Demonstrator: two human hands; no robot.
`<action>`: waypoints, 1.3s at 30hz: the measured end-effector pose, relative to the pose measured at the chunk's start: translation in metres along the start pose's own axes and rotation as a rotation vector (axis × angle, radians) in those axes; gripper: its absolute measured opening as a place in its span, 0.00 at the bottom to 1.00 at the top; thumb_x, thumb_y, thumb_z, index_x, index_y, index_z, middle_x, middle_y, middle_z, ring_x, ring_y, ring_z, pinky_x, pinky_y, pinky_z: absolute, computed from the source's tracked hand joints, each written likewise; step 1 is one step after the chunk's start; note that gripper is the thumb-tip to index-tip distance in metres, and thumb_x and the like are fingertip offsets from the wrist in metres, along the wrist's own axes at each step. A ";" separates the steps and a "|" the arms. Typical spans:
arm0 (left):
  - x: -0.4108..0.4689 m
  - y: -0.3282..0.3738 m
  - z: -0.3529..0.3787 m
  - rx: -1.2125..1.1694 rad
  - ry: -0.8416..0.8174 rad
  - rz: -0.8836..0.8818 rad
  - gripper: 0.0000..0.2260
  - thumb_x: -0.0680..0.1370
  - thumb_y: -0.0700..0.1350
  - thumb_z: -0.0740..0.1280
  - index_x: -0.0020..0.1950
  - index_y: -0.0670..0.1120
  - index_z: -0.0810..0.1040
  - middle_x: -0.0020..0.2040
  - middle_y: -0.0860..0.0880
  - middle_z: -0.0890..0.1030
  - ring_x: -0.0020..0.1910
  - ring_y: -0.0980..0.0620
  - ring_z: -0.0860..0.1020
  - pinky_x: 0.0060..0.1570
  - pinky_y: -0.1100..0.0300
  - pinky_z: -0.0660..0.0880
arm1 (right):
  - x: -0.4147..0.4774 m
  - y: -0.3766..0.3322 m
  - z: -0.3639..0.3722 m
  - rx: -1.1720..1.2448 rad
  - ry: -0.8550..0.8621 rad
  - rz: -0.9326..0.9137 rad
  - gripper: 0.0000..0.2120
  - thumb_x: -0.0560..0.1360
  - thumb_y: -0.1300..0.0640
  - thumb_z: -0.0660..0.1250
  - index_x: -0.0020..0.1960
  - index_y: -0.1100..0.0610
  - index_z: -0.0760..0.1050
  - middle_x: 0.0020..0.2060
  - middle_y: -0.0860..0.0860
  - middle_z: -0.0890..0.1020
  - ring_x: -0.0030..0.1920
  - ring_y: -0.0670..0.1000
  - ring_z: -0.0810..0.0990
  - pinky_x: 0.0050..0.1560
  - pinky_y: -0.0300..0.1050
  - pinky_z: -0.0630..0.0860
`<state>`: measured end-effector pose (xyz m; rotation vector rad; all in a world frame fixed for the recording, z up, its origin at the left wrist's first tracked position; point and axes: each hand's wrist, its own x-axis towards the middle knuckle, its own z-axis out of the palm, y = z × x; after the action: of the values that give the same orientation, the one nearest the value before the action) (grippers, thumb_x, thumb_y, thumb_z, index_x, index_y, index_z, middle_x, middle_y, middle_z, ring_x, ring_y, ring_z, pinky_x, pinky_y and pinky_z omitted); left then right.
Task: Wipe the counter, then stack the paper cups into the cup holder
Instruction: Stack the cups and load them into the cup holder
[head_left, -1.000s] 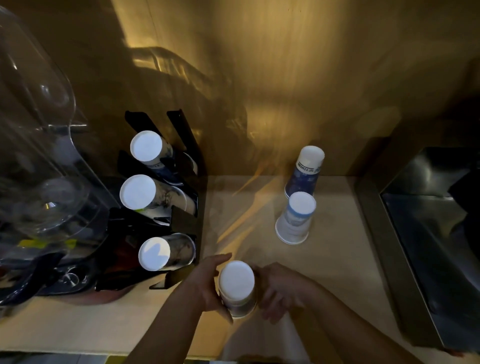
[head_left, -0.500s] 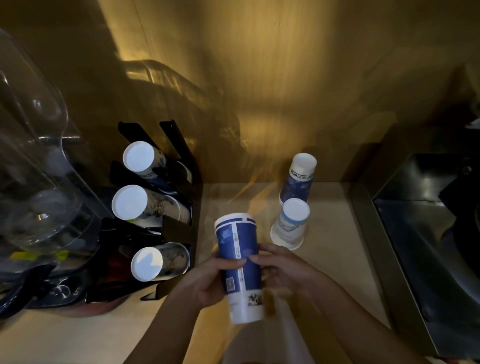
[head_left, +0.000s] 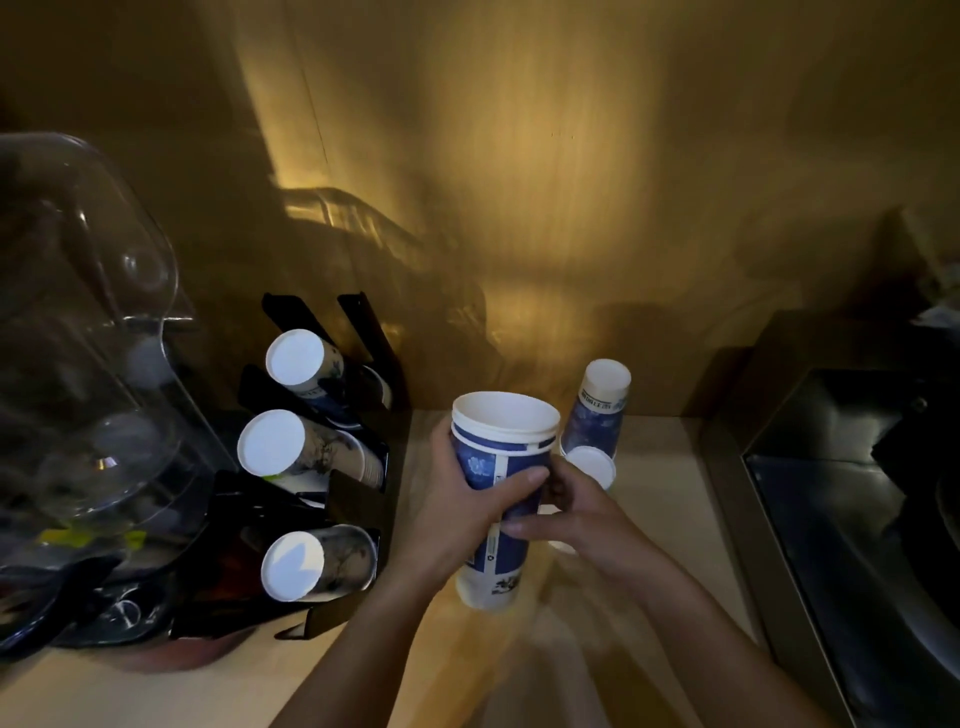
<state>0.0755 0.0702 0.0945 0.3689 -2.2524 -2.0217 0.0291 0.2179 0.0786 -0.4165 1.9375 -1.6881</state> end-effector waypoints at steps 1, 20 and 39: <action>0.001 0.002 0.002 0.022 0.045 0.028 0.40 0.56 0.62 0.76 0.64 0.63 0.60 0.63 0.53 0.75 0.60 0.54 0.77 0.58 0.50 0.78 | 0.000 -0.004 0.001 -0.032 0.004 -0.021 0.31 0.62 0.55 0.78 0.61 0.47 0.69 0.57 0.48 0.79 0.58 0.48 0.76 0.59 0.52 0.75; -0.005 0.014 -0.002 0.044 0.078 0.123 0.40 0.56 0.65 0.75 0.64 0.64 0.62 0.59 0.57 0.77 0.53 0.62 0.78 0.51 0.58 0.78 | -0.001 -0.075 -0.023 -0.394 0.101 -0.531 0.09 0.72 0.58 0.68 0.39 0.44 0.78 0.38 0.44 0.81 0.43 0.43 0.78 0.50 0.47 0.73; -0.009 0.026 0.020 0.170 0.173 0.212 0.27 0.66 0.55 0.74 0.57 0.64 0.62 0.51 0.57 0.78 0.47 0.69 0.76 0.38 0.77 0.71 | -0.003 -0.075 -0.019 -0.272 0.105 -0.437 0.11 0.74 0.59 0.66 0.33 0.57 0.77 0.28 0.49 0.78 0.32 0.45 0.76 0.36 0.41 0.72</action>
<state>0.0768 0.0945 0.1188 0.2908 -2.2550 -1.6372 0.0127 0.2220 0.1538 -0.9276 2.2869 -1.7294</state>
